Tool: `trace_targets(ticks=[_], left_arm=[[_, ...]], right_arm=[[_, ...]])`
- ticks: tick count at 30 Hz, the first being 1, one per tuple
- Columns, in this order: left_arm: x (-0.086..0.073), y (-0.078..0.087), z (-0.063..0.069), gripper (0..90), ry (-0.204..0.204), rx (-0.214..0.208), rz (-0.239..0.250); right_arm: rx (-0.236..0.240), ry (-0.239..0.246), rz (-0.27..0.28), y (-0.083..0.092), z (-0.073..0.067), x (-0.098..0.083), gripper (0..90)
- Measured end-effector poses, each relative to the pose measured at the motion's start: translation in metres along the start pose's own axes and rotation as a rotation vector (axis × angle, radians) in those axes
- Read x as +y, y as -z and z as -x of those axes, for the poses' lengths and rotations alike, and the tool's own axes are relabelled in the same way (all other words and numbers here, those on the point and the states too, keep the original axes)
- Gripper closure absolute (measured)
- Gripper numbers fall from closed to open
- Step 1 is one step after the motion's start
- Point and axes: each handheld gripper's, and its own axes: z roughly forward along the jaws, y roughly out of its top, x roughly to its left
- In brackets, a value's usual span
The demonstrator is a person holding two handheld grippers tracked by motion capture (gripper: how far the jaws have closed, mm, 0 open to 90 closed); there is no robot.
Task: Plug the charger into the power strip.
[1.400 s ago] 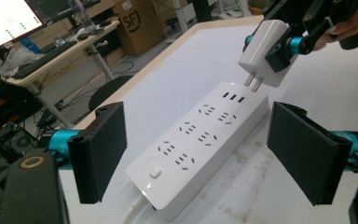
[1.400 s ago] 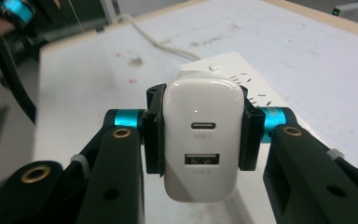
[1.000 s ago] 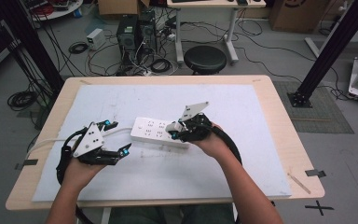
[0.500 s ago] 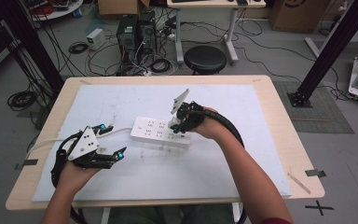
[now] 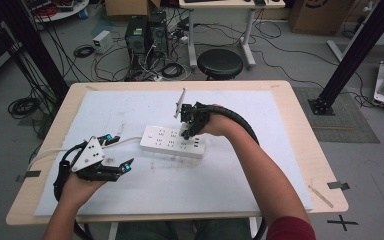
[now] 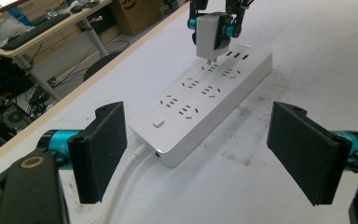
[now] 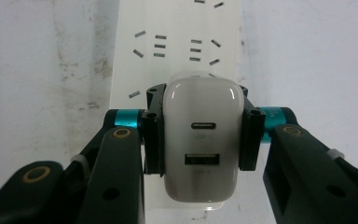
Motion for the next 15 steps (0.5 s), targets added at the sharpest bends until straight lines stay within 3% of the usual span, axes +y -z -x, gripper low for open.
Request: trace_targets(ticks=[15], left_arm=[[0.0,-0.004,-0.002,20.0,0.003,-0.011,0.001]], right_arm=[[0.046,-0.009,-0.073,-0.0051,0.0073,0.0077,63.1]])
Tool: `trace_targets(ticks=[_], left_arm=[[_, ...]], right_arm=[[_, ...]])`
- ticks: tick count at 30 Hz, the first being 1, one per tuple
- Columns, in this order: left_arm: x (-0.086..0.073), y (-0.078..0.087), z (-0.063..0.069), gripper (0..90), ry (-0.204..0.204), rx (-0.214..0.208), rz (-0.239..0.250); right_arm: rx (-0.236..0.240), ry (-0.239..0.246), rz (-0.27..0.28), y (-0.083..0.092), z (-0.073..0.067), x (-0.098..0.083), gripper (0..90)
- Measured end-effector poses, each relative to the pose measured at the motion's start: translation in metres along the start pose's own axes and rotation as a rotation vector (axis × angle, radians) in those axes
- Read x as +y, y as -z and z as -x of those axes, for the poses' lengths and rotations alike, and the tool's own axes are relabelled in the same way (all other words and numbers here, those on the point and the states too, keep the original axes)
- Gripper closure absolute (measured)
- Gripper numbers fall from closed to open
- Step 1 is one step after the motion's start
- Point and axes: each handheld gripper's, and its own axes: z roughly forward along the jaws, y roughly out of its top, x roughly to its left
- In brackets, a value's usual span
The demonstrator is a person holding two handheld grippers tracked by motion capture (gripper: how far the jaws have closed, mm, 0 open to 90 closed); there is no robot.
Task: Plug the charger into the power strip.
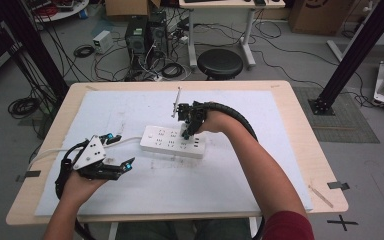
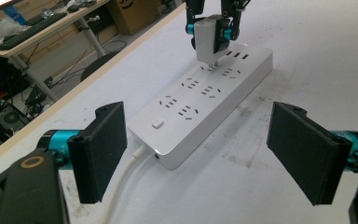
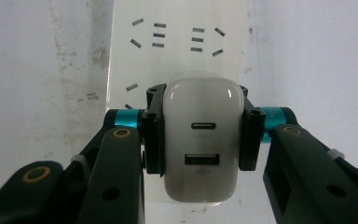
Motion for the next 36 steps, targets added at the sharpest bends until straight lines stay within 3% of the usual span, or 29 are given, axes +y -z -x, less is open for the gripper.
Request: trace_targets(ticks=[8,17,32,34,36], left_arm=[[-0.001,0.002,-0.001,20.0,0.0,0.007,-0.002],[-0.002,0.004,-0.001,20.0,0.003,0.015,-0.004],[0.0,0.001,-0.001,20.0,0.002,0.014,-0.003],[0.0,0.0,-0.001,20.0,0.002,0.015,-0.005],[-0.001,0.0,-0.001,20.0,0.002,0.015,-0.005]], right_arm=[[0.013,0.019,-0.031,-0.002,0.004,0.006,63.1],[0.04,-0.01,-0.113,-0.006,0.006,0.018,63.2],[0.042,-0.036,-0.129,-0.009,0.007,0.023,63.4],[0.044,-0.048,-0.163,-0.017,0.006,0.025,63.4],[0.045,-0.051,-0.164,-0.018,0.006,0.026,63.5]])
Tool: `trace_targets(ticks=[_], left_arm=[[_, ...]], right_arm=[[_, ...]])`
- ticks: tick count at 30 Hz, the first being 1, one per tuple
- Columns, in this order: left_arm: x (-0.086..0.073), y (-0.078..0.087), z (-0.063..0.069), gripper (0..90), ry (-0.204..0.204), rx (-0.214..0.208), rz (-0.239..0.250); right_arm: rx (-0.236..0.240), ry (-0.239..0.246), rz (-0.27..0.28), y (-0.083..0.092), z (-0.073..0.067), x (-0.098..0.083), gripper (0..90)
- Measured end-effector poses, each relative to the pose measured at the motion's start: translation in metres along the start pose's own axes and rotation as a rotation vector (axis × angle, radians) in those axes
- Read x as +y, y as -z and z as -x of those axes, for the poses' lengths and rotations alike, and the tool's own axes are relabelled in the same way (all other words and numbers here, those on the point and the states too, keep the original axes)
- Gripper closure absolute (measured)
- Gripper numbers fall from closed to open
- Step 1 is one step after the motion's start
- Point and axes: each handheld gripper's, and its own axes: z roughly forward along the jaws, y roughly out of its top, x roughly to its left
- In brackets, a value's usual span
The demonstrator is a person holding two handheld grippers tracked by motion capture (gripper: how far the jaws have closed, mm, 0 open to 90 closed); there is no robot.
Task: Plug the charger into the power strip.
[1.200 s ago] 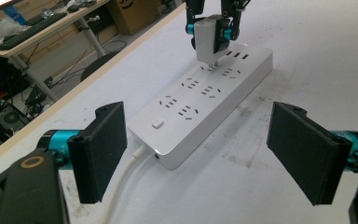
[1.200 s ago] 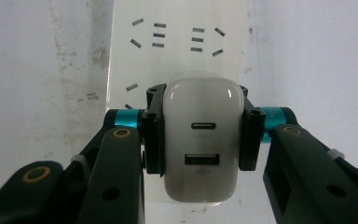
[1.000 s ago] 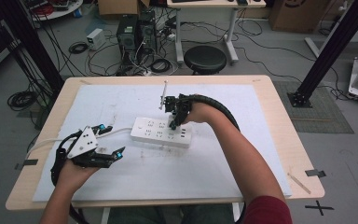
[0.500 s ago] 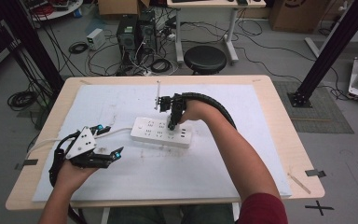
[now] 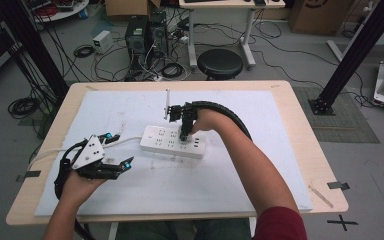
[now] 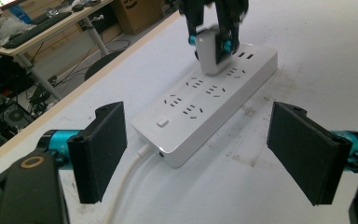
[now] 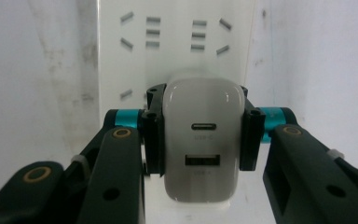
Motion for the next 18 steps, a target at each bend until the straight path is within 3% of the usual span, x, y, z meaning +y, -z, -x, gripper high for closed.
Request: trace_targets(ticks=[3,7,13,16,17,18], left_arm=[[0.001,-0.003,0.0,20.0,0.002,0.003,-0.004],[0.005,-0.004,0.0,20.0,-0.007,0.006,-0.008],[0.005,-0.004,0.0,20.0,0.001,0.012,-0.01],[0.003,-0.004,0.0,20.0,0.007,0.008,-0.015],[0.003,-0.004,-0.001,20.0,0.01,0.008,-0.019],[0.003,-0.003,-0.002,20.0,0.01,0.008,-0.022]], right_arm=[[-0.033,0.007,-0.045,-0.002,-0.005,0.006,63.5],[-0.04,0.007,-0.044,-0.004,-0.006,0.005,63.6],[-0.041,-0.017,-0.007,-0.005,-0.006,0.0,63.4],[-0.034,-0.025,0.038,-0.005,-0.006,-0.005,62.7],[-0.026,-0.018,0.049,-0.005,-0.005,-0.006,61.9],[-0.035,-0.013,0.068,-0.005,-0.005,-0.008,54.4]])
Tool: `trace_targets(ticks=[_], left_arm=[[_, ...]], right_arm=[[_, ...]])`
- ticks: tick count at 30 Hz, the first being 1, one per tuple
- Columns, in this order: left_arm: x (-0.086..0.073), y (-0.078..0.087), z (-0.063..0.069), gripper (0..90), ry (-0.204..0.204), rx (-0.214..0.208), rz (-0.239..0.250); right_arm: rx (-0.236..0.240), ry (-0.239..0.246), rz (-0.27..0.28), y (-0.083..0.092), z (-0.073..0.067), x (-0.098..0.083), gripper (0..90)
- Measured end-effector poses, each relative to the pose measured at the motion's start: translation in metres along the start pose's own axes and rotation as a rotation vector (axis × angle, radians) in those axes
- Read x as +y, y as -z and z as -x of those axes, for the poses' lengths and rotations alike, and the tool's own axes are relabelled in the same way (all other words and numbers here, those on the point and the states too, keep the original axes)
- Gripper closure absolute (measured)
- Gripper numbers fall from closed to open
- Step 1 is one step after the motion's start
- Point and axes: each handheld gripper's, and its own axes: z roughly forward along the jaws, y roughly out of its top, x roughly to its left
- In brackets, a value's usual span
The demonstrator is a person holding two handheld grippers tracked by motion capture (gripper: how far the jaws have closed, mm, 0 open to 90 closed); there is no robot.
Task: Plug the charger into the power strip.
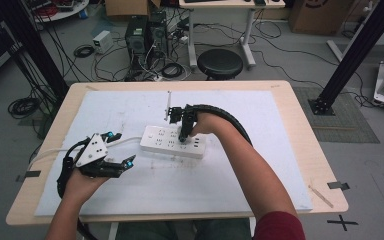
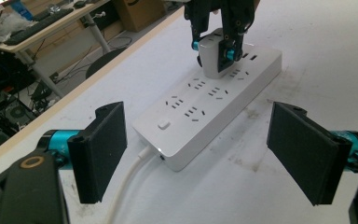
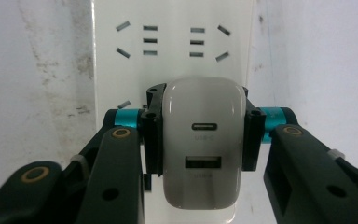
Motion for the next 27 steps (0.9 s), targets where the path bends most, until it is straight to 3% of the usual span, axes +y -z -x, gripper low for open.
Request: trace_targets(ticks=[1,5,8,9,10,13,14,15,17,24,27], left_arm=[[0.0,0.001,-0.002,20.0,-0.003,0.0,-0.006],[0.001,0.003,-0.008,20.0,0.006,0.004,-0.006],[0.003,0.004,-0.013,20.0,0.01,0.012,0.0],[0.004,0.004,-0.015,20.0,0.013,0.014,-0.001],[0.004,0.004,-0.017,20.0,0.01,0.013,-0.002],[0.004,0.003,-0.018,20.0,0.021,0.008,-0.001],[0.004,0.003,-0.018,20.0,0.021,0.008,-0.001],[0.003,0.003,-0.02,19.8,0.021,0.004,-0.004],[0.002,0.002,-0.02,19.7,0.034,0.005,0.001],[-0.002,0.003,-0.027,18.0,0.068,-0.001,0.012],[-0.004,0.003,-0.029,17.5,0.085,0.002,0.016]], right_arm=[[-0.011,-0.016,0.029,0.001,0.0,-0.002,40.3],[-0.024,-0.087,0.2,0.021,0.001,-0.017,30.2],[-0.06,-0.12,0.305,0.039,-0.005,-0.029,27.1],[-0.055,-0.155,0.385,0.05,-0.01,-0.04,25.8],[-0.055,-0.155,0.385,0.05,-0.01,-0.04,25.8],[-0.067,-0.196,0.475,0.062,-0.018,-0.06,23.7],[-0.067,-0.196,0.475,0.062,-0.018,-0.06,23.7],[-0.077,-0.246,0.529,0.067,-0.027,-0.083,21.5],[-0.086,-0.268,0.565,0.068,-0.032,-0.094,21.1],[-0.115,-0.354,0.726,0.065,-0.057,-0.145,20.1],[-0.122,-0.378,0.771,0.059,-0.066,-0.161,19.7]])
